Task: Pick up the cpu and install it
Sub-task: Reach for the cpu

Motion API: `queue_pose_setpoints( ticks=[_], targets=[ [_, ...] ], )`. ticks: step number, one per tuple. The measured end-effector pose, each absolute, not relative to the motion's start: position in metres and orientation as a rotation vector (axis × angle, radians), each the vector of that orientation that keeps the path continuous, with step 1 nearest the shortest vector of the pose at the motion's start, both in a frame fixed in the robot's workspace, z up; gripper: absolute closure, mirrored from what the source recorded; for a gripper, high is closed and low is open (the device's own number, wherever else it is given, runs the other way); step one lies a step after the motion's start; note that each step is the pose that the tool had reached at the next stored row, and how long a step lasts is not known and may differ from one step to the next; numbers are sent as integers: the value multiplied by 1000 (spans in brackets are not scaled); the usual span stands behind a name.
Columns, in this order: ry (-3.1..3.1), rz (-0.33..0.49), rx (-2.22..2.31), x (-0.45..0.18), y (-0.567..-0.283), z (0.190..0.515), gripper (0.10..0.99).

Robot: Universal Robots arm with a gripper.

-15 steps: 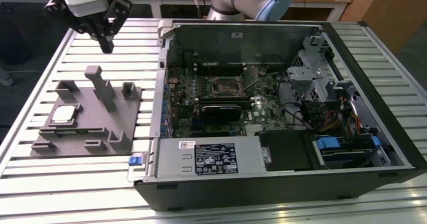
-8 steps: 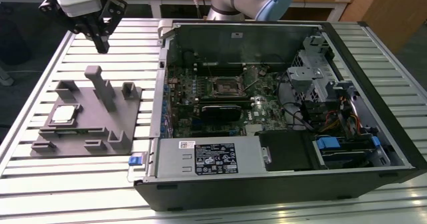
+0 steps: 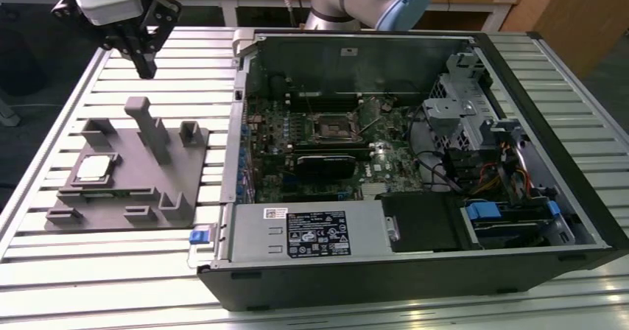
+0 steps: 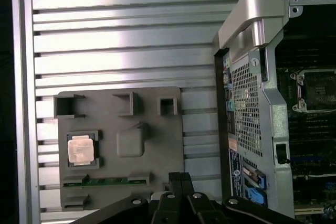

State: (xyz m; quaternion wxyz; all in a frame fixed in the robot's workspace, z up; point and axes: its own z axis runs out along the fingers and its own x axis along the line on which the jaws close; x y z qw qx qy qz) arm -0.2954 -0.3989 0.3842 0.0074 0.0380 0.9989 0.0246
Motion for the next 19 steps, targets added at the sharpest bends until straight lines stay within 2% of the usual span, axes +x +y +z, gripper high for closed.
queue_pose_setpoints(
  ticks=[19],
  targets=[
    [3124, 77, 119, -309, -399, 384, 980]
  ],
)
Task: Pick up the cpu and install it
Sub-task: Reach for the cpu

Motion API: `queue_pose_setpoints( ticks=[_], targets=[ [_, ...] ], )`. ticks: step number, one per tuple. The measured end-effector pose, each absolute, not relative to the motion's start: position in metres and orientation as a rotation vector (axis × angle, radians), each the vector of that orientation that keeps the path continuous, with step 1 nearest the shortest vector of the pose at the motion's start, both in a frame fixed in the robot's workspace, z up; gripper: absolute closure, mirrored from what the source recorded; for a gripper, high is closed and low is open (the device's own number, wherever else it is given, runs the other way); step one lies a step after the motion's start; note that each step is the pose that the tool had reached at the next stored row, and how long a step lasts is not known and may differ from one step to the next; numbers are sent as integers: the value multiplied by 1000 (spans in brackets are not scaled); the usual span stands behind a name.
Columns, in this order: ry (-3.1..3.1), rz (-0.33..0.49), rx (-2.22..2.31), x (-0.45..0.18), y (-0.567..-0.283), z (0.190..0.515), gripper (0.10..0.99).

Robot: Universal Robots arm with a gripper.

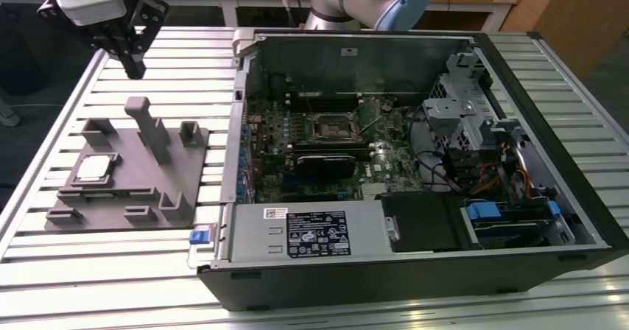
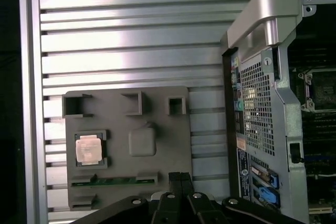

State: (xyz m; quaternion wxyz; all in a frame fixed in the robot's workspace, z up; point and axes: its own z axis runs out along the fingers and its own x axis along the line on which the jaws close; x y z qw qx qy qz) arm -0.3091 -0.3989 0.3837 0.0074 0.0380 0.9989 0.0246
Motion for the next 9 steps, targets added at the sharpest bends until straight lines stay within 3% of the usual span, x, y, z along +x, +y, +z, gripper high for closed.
queue_pose_setpoints(
  ticks=[9],
  targets=[
    [3124, 77, 119, -316, -399, 383, 980]
  ],
)
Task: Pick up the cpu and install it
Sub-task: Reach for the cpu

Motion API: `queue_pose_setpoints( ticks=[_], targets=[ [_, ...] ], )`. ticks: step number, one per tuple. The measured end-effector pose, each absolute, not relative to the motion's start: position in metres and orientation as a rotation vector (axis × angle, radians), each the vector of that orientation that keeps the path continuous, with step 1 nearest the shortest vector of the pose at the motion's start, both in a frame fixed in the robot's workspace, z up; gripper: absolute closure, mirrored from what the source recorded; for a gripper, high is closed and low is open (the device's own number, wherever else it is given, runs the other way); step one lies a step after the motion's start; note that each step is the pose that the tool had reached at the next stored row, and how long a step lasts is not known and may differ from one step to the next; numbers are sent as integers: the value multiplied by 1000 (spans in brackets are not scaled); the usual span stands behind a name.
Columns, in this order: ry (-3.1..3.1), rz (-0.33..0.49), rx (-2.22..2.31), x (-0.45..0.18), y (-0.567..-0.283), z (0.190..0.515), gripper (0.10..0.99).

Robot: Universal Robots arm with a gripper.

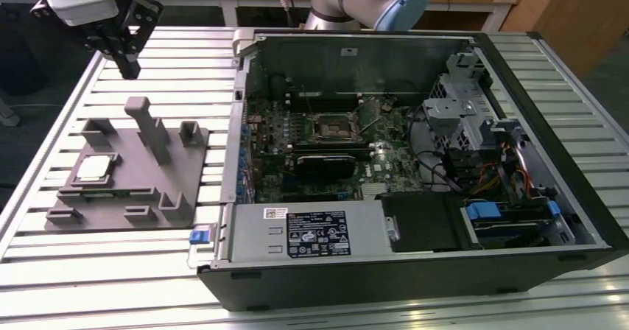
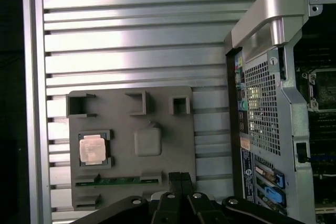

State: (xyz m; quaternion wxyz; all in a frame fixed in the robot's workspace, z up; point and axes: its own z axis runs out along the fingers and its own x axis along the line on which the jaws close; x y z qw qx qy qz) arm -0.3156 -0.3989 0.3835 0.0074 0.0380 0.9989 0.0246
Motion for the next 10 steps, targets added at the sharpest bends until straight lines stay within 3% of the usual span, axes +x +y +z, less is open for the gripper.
queue_pose_setpoints(
  ticks=[10],
  targets=[
    [3124, 77, 119, -323, -399, 383, 980]
  ],
)
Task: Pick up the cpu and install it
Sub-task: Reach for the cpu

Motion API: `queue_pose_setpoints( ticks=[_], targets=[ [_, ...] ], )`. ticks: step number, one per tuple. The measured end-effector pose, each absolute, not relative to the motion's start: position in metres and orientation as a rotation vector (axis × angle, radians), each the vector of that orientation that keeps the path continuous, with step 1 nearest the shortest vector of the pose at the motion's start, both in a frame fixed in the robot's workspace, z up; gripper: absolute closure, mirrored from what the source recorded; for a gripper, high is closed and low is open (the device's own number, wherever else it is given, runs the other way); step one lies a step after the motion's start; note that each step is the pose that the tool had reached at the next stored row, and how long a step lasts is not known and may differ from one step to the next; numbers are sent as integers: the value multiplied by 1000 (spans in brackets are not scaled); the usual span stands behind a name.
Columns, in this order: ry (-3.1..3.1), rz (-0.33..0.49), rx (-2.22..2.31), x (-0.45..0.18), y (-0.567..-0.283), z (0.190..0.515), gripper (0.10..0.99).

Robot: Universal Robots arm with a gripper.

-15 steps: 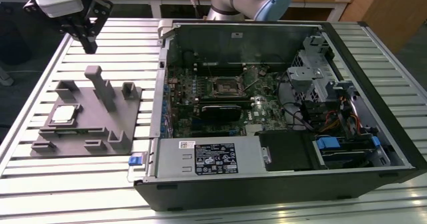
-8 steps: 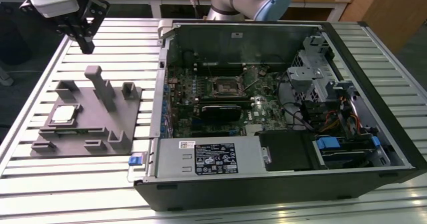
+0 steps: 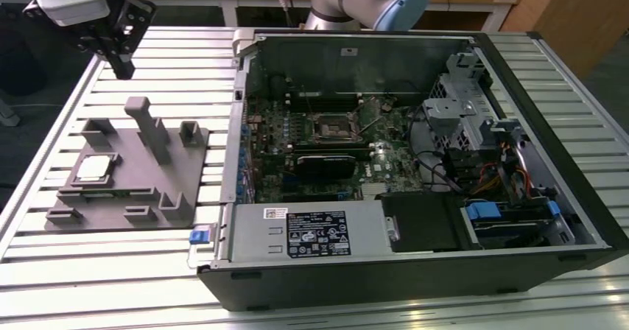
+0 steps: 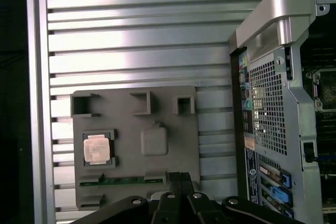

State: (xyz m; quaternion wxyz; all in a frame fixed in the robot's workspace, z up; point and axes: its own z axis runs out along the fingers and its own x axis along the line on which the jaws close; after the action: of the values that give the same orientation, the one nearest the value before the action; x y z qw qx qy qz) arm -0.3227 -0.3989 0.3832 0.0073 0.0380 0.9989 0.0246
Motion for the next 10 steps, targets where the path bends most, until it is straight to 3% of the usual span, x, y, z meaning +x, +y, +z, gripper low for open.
queue_pose_setpoints(
  ticks=[10],
  targets=[
    [3124, 77, 119, -330, -399, 383, 980]
  ],
)
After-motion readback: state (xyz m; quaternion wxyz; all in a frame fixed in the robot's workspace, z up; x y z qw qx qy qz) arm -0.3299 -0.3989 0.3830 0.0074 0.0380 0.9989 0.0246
